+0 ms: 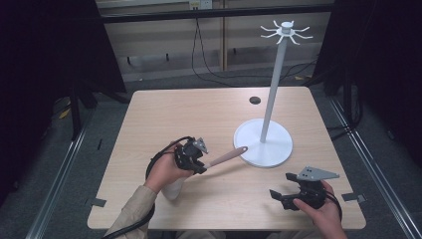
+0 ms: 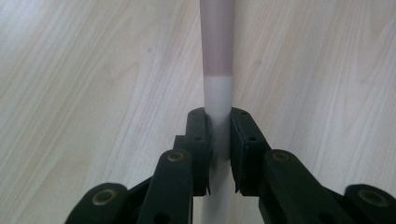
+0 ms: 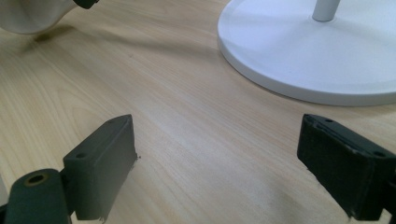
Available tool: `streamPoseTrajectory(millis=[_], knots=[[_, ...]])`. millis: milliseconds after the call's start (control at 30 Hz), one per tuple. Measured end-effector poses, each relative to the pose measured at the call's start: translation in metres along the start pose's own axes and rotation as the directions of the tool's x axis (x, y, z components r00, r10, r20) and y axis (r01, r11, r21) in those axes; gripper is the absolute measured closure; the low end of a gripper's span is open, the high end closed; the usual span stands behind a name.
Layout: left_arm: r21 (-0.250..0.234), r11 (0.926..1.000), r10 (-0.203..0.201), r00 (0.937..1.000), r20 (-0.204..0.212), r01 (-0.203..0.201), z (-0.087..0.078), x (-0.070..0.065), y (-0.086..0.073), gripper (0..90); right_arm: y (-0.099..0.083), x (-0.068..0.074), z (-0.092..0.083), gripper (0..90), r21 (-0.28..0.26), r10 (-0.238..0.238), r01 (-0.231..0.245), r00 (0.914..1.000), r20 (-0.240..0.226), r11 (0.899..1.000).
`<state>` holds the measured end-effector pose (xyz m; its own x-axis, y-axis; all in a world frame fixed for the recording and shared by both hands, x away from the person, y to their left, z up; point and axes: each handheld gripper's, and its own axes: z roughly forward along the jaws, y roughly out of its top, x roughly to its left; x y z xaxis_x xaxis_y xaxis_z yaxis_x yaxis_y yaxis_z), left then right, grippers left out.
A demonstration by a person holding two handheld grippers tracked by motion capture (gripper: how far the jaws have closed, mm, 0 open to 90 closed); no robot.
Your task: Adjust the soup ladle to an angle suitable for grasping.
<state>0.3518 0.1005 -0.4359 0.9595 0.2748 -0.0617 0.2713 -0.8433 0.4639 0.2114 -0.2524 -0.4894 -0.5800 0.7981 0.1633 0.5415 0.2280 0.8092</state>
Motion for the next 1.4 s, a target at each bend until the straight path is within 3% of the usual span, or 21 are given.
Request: streamPoseTrajectory(millis=[200, 333, 467, 733, 767, 800, 900, 933, 1033, 1133, 1167, 1233, 1267, 1400], knots=[[-0.075, 0.9971, -0.011, 0.9999, 0.007, 0.011, -0.009, 0.000, 0.002, 79.0, 0.001, 0.001, 0.000, 11.2, -0.008, 0.005, -0.005, 1.0000, 0.000, 1.000], [-0.132, 0.9903, -0.043, 0.9991, 0.001, 0.042, -0.015, -0.003, 0.003, 79.0, 0.003, 0.003, 0.002, 11.1, -0.013, 0.004, -0.004, 1.0000, -0.006, 1.000], [-0.173, 0.9844, -0.035, 0.9994, 0.005, 0.035, -0.020, -0.006, 0.006, 79.0, 0.005, 0.006, 0.004, 11.0, -0.018, -0.003, 0.002, 0.9999, -0.011, 1.000], [-0.255, 0.9663, -0.038, 0.9992, 0.011, 0.039, -0.023, -0.014, 0.013, 79.0, 0.016, 0.012, 0.008, 10.7, -0.062, 0.011, -0.012, 0.9997, -0.020, 0.998], [-0.277, 0.9592, -0.051, 0.9986, 0.015, 0.054, -0.023, -0.016, 0.013, 79.1, 0.018, 0.013, 0.008, 10.4, -0.069, 0.007, -0.008, 0.9998, -0.021, 0.998], [-0.277, 0.9593, -0.049, 0.9987, 0.017, 0.052, -0.023, -0.016, 0.014, 79.0, 0.020, 0.014, 0.008, 10.0, -0.075, 0.003, -0.005, 0.9997, -0.024, 0.997], [-0.309, 0.9491, -0.054, 0.9982, 0.025, 0.059, -0.023, -0.021, 0.016, 79.1, 0.024, 0.016, 0.008, 9.1, -0.097, 0.010, -0.012, 0.9996, -0.025, 0.995], [-0.323, 0.9448, -0.056, 0.9983, 0.015, 0.058, -0.023, -0.023, 0.016, 79.1, 0.026, 0.016, 0.009, 9.0, -0.107, 0.013, -0.016, 0.9995, -0.028, 0.994], [-0.334, 0.9409, -0.059, 0.9982, 0.008, 0.058, -0.022, -0.025, 0.017, 79.1, 0.030, 0.018, 0.009, 9.0, -0.137, 0.035, -0.040, 0.9986, -0.040, 0.990], [-0.362, 0.9300, -0.064, 0.9978, 0.019, 0.066, -0.021, -0.029, 0.018, 79.1, 0.036, 0.020, 0.010, 9.8, -0.165, 0.050, -0.056, 0.9977, -0.046, 0.985], [-0.364, 0.9292, -0.059, 0.9981, 0.018, 0.062, -0.020, -0.030, 0.019, 79.0, 0.038, 0.021, 0.010, 10.8, -0.176, 0.061, -0.069, 0.9967, -0.054, 0.982], [-0.385, 0.9201, -0.066, 0.9975, 0.024, 0.070, -0.020, -0.032, 0.020, 79.1, 0.042, 0.022, 0.012, 12.7, -0.197, 0.085, -0.098, 0.9937, -0.073, 0.975], [-0.380, 0.9224, -0.068, 0.9974, 0.023, 0.072, -0.020, -0.033, 0.021, 79.1, 0.044, 0.023, 0.013, 13.5, -0.208, 0.101, -0.116, 0.9915, -0.082, 0.971], [-0.406, 0.9106, -0.072, 0.9971, 0.025, 0.076, -0.019, -0.035, 0.022, 79.0, 0.051, 0.025, 0.015, 19.7, -0.238, 0.125, -0.150, 0.9851, -0.118, 0.959]])
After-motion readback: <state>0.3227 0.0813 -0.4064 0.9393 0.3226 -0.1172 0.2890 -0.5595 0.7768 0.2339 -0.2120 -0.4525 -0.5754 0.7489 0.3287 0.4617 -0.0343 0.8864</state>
